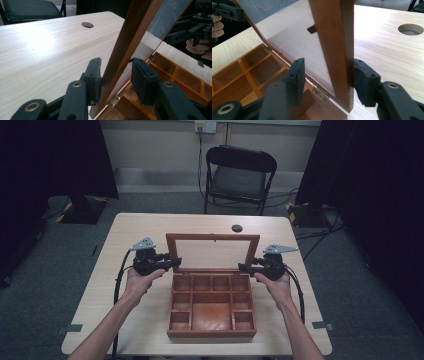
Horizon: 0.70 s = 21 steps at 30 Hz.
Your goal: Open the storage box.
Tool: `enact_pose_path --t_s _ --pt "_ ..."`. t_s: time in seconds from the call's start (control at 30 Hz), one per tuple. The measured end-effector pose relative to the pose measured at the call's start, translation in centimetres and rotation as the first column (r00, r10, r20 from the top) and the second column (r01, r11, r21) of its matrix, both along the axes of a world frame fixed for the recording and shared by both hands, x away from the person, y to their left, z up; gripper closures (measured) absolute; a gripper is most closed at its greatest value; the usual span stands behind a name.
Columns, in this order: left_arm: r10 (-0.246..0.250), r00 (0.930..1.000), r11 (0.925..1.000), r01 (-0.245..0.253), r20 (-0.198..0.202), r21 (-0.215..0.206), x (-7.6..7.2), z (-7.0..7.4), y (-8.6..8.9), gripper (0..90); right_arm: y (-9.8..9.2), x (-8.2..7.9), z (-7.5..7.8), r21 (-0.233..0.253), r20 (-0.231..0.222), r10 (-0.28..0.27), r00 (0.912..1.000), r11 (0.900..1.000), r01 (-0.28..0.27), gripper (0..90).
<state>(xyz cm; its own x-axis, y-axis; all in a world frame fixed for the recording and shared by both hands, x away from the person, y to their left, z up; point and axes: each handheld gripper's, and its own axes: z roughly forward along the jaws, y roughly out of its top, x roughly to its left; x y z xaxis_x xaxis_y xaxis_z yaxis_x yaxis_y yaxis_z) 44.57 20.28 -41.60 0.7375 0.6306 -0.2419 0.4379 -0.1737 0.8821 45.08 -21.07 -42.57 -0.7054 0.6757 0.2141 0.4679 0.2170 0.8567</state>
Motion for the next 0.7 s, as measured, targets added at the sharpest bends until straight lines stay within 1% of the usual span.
enact_pose_path --t_s 0.1,0.13,0.17,0.2,0.3,0.33,0.37,0.4,0.5,0.67,0.7 --pt "0.005 0.9996 0.9999 -0.005 -0.028 0.015 0.3 -0.7 0.0 61.0 0.0 0.2 -0.1 -0.005 0.014 -0.004 0.9999 1.0 0.004 52.0" --pt "0.005 0.9994 0.9999 -0.005 -0.033 0.015 0.3 -1.0 0.0 61.1 0.0 0.2 -0.1 -0.006 0.016 -0.005 0.9999 1.0 0.005 52.7" --pt "0.005 0.9994 0.9999 -0.005 -0.033 0.015 0.3 -1.0 0.0 61.0 0.0 0.2 -0.1 -0.008 0.019 -0.007 0.9998 1.0 0.007 53.3" --pt "-0.001 0.9992 0.9998 0.002 -0.041 0.019 0.4 -1.6 -0.1 60.8 0.0 0.2 -0.2 -0.009 0.02 -0.007 0.9998 1.0 0.007 53.8" --pt "0.003 0.9983 1.0 -0.002 -0.059 0.008 0.6 -2.3 -0.1 60.7 0.0 0.3 -0.2 -0.012 0.024 -0.01 0.9997 1.0 0.011 54.5" --pt "0.004 0.9978 0.9999 -0.003 -0.066 0.015 0.7 -2.5 -0.1 60.7 0.0 0.3 -0.2 -0.013 0.025 -0.01 0.9996 1.0 0.01 54.7" --pt "0.005 0.9978 0.9999 -0.004 -0.066 0.014 0.8 -2.7 -0.2 60.7 0.0 0.4 -0.2 -0.014 0.026 -0.012 0.9996 1.0 0.012 54.8" --pt "0.003 0.9978 0.9998 -0.001 -0.066 0.022 0.8 -2.7 -0.2 60.7 0.0 0.4 -0.2 -0.012 0.024 -0.014 0.9996 1.0 0.014 55.1" --pt "0.007 0.998 0.9998 -0.005 -0.063 0.021 1.0 -2.8 -0.2 61.5 0.0 0.5 -0.3 -0.009 0.027 -0.023 0.9994 1.0 0.023 55.1" --pt "0.015 0.9973 0.9998 -0.014 -0.072 0.013 1.2 -3.1 -0.2 62.3 0.0 0.7 -0.5 -0.003 0.028 -0.03 0.9992 1.0 0.03 55.1" --pt "0.015 0.997 0.9997 -0.013 -0.075 0.022 1.2 -3.2 -0.2 62.3 0.0 0.8 -0.5 -0.002 0.03 -0.031 0.9991 0.999 0.032 55.1"
